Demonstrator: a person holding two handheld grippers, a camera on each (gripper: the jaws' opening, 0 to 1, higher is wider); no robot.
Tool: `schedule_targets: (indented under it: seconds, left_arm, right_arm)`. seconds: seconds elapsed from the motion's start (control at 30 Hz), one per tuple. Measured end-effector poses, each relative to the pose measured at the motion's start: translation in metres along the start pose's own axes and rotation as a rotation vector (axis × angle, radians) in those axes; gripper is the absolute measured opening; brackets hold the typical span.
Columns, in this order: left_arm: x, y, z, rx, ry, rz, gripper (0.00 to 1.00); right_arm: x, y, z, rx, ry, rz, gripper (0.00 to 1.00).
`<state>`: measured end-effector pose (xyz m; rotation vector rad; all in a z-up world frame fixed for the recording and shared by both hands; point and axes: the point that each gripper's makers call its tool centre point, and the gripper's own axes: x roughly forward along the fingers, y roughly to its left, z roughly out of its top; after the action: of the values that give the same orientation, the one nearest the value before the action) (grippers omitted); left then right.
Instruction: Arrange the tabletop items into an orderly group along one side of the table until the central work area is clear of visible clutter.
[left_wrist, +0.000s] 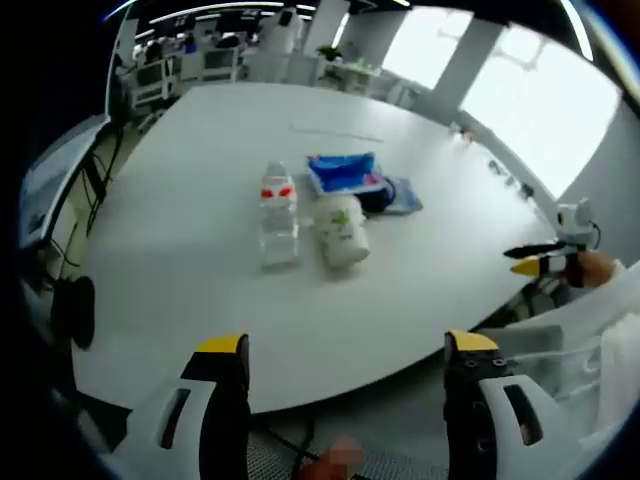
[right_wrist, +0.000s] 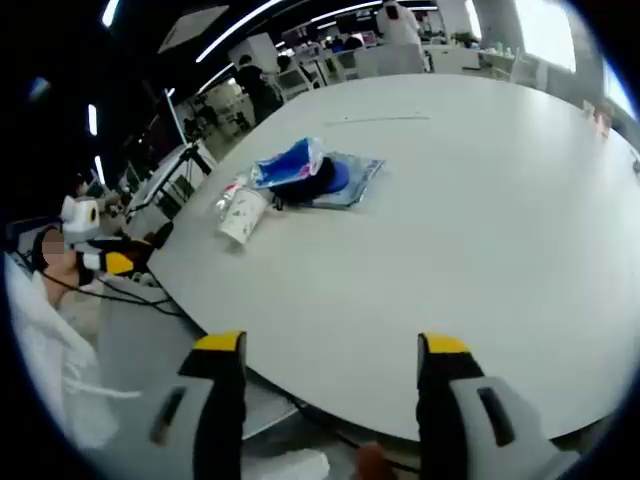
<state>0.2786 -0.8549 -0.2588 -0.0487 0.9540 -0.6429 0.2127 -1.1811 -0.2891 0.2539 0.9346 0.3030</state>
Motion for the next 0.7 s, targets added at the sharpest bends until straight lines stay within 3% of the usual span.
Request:
schedule_targets:
  seconds: [0.7]
  left_arm:
    - [0.0068,-0.006,0.0016,0.01,0.005,-0.015,0.77]
  right_arm:
    - [0.0013,-0.0001,-0.0019,-0.002,0.007,0.002,0.67]
